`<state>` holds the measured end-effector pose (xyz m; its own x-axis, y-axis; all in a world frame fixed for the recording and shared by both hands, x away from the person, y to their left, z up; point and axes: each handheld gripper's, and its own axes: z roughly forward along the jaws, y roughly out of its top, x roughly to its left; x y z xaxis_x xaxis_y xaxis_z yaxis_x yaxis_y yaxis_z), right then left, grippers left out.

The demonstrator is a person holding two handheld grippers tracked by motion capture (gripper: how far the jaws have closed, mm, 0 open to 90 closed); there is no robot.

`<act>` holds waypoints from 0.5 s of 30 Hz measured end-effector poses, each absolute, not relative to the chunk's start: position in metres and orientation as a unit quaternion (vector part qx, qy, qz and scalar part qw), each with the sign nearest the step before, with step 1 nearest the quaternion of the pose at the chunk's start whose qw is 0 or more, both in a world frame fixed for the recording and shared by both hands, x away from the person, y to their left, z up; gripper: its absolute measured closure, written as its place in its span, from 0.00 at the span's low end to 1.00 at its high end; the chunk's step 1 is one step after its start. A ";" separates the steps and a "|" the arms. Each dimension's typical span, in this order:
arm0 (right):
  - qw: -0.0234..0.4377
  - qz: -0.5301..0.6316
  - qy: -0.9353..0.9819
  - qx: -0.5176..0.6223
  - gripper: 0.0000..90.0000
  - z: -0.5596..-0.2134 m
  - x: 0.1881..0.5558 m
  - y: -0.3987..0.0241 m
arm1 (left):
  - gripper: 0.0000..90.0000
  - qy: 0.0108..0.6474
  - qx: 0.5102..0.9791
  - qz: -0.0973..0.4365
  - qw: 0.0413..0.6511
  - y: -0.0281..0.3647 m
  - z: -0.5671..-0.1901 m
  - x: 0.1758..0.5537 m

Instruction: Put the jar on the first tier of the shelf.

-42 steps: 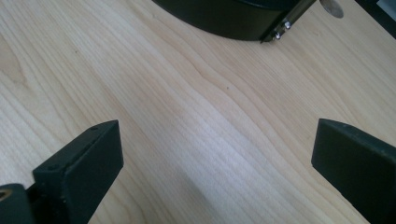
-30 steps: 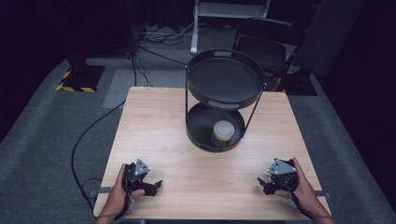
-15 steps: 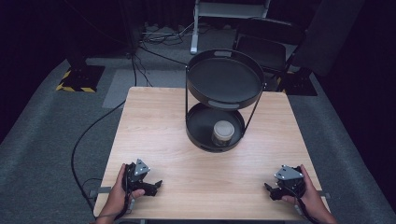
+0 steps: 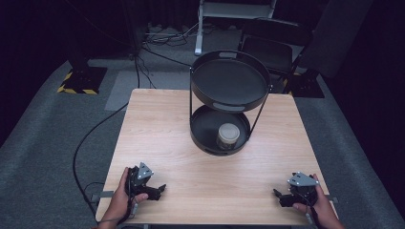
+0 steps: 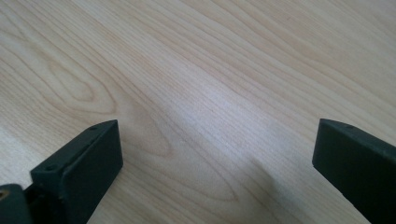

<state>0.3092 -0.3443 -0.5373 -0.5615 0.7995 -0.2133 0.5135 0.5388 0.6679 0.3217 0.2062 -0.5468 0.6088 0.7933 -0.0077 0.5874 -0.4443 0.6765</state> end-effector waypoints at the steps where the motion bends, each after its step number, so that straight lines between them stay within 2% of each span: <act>1: 0.256 0.281 0.837 0.394 0.01 -0.538 0.309 -0.346 | 0.00 0.413 0.835 0.158 0.327 0.206 -0.547 0.322; 15: 0.194 0.331 0.800 0.461 0.00 -0.548 0.302 -0.369 | 0.00 0.414 0.835 0.158 0.327 0.206 -0.547 0.322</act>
<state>0.3022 -0.3686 -0.5480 -0.5001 0.8659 -0.0044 0.6093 0.3555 0.7088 0.3215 0.2060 -0.5468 0.6064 0.7952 -0.0064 0.5883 -0.4431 0.6764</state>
